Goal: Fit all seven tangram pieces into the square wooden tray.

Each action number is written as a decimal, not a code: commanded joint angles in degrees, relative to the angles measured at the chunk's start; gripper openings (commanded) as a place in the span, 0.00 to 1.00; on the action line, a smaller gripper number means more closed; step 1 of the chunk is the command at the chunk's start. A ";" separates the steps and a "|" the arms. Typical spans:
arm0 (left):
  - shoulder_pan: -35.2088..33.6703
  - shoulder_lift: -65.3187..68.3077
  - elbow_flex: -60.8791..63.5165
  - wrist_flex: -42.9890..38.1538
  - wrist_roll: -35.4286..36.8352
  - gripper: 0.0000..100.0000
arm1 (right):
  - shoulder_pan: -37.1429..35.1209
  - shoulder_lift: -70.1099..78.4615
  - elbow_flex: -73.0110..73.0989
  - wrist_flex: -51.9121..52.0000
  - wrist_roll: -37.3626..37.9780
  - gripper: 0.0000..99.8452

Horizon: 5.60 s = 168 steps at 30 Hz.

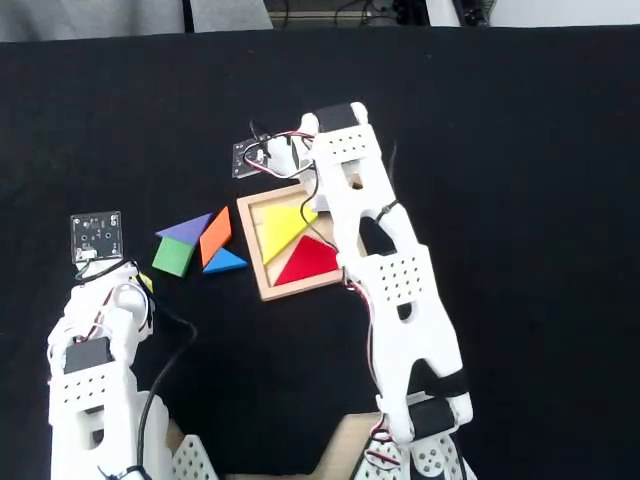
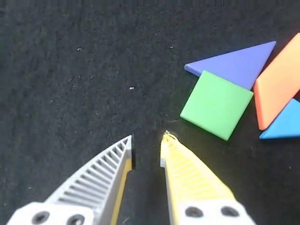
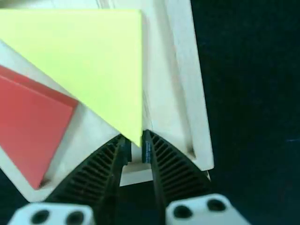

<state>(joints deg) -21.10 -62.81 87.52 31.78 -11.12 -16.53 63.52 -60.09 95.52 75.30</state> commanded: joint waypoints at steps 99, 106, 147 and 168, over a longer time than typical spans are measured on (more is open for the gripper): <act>0.75 -0.79 0.40 -1.93 -0.53 0.11 | -10.90 -4.35 -2.33 5.45 -6.95 0.01; 0.75 -0.79 0.40 -1.93 -0.53 0.11 | -15.30 -4.44 -5.23 5.54 -10.81 0.01; -13.93 -0.79 0.48 -1.49 -0.62 0.11 | -27.25 -18.51 -8.22 3.25 -26.55 0.01; -24.84 -0.79 0.22 -1.41 -0.26 0.11 | -11.78 -17.01 -31.25 5.80 -34.20 0.01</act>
<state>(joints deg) -45.98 -62.81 88.31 30.90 -11.12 -33.41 48.40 -82.59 98.77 41.89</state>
